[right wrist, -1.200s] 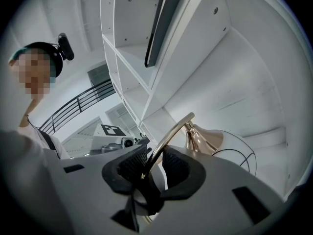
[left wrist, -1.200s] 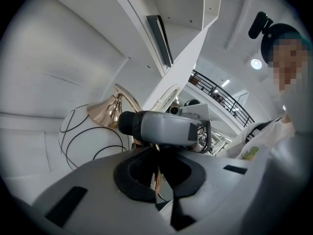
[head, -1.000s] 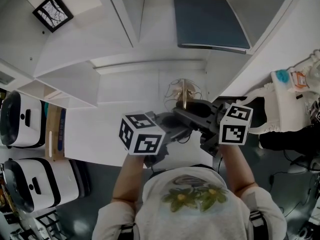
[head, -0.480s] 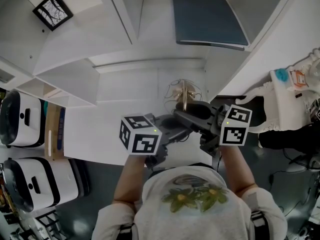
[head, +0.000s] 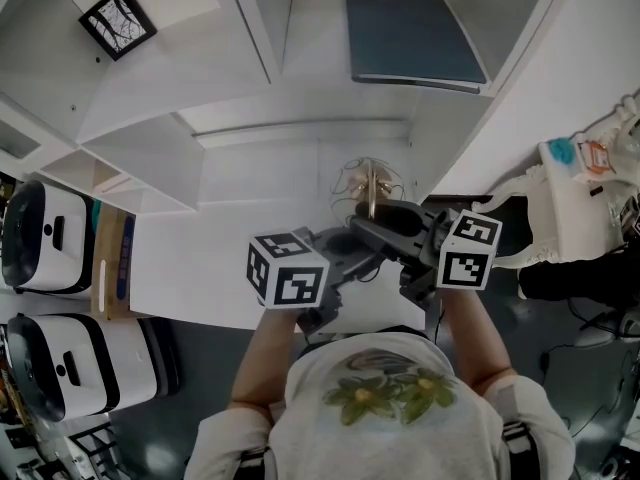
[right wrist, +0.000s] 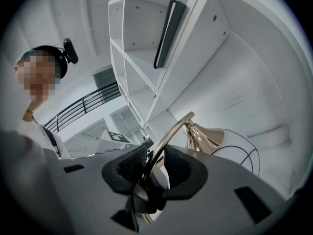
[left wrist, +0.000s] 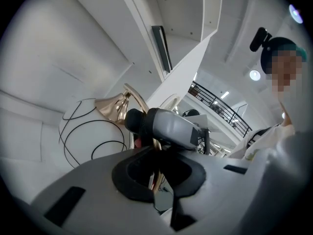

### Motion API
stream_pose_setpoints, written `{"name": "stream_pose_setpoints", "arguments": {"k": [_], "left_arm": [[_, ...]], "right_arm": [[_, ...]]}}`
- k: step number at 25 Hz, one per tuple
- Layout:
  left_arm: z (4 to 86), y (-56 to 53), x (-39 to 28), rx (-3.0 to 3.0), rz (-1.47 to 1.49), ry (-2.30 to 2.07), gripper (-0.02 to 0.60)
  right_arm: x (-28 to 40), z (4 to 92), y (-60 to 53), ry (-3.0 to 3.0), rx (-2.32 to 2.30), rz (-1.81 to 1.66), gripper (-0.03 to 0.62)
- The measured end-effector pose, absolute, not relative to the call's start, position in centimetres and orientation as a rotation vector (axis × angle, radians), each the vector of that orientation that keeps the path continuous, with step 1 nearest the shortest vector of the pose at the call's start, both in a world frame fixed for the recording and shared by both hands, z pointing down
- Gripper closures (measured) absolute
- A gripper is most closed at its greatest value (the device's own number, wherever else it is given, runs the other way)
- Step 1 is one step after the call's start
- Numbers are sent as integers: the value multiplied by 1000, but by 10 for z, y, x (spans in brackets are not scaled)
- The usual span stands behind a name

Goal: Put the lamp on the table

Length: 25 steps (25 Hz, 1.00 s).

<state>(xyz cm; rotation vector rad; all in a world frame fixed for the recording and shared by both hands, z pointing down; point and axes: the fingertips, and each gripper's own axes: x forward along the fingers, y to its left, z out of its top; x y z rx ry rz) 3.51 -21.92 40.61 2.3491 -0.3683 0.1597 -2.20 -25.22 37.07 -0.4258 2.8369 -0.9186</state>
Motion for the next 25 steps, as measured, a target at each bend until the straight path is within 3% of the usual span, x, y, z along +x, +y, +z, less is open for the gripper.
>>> {"name": "stream_pose_setpoints", "arguments": {"k": [5,7,10,23,25], "left_arm": [[410,-218,30,2392,170,-493,540],[411,-219,26,2392,180,-539,513],[416,-219,16,2438,257,-639,339],[415,-196,-13,2501,302,-825,341],[416,-190,-13,2513,313,-824,360]], "right_arm": [[-20,373,-247,2886,-475,-865,476],[-18,373,-245,2890,-506,-844,476],[-13,373,-242,2889,-554,-825,473],[17,384,-223,2755,-916,-779,474],[22,390,-220,2774,-1031,-732,507]]}}
